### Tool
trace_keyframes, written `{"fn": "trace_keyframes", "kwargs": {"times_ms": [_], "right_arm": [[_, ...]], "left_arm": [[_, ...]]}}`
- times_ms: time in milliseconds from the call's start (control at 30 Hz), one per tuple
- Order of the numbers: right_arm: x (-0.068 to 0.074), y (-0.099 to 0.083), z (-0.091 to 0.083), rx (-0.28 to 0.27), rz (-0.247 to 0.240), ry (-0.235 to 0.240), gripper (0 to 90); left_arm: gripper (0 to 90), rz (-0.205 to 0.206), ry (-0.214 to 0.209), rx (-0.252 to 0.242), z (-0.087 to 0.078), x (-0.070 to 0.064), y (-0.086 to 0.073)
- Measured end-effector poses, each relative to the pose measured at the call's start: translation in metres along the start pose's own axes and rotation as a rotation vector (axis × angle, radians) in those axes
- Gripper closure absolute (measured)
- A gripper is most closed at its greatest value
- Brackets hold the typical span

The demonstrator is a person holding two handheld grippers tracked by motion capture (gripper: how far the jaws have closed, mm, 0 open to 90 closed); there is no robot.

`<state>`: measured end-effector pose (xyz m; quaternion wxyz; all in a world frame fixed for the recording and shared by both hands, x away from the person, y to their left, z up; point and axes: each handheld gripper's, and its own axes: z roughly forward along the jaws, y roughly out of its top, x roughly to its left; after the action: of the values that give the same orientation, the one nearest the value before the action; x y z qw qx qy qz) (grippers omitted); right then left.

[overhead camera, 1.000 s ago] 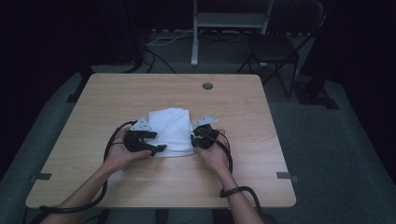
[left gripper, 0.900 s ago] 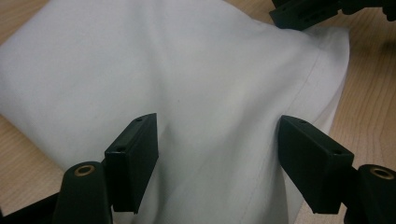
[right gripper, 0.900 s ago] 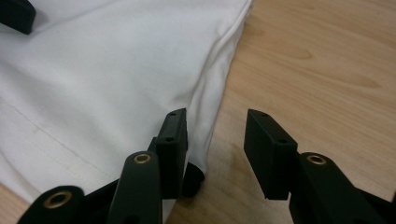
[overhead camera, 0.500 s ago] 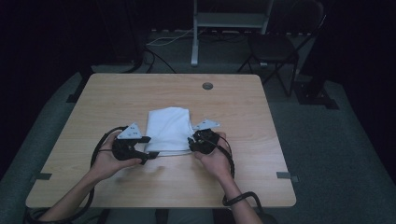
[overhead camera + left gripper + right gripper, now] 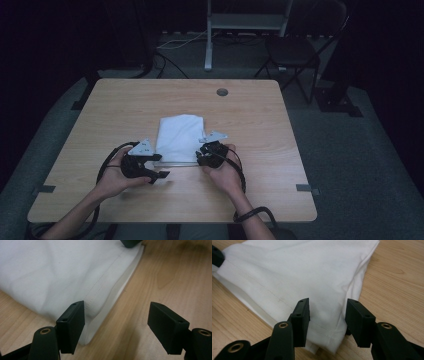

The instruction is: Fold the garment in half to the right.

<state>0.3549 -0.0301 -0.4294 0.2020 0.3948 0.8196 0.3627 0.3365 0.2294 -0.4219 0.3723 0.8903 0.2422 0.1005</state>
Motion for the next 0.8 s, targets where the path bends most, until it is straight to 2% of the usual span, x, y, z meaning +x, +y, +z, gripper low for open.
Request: {"fn": "trace_keyframes", "kwargs": {"times_ms": [233,800], "right_arm": [[0.000,0.004,0.005,0.003,0.005,-0.005,53.7],[-0.007,0.007,0.016,0.008,0.041,-0.011,52.3]], "left_arm": [[29.4,-0.019,0.007,0.007,0.004,0.009,0.003],[29.4,-0.049,0.004,0.009,0.015,0.018,0.006]]}}
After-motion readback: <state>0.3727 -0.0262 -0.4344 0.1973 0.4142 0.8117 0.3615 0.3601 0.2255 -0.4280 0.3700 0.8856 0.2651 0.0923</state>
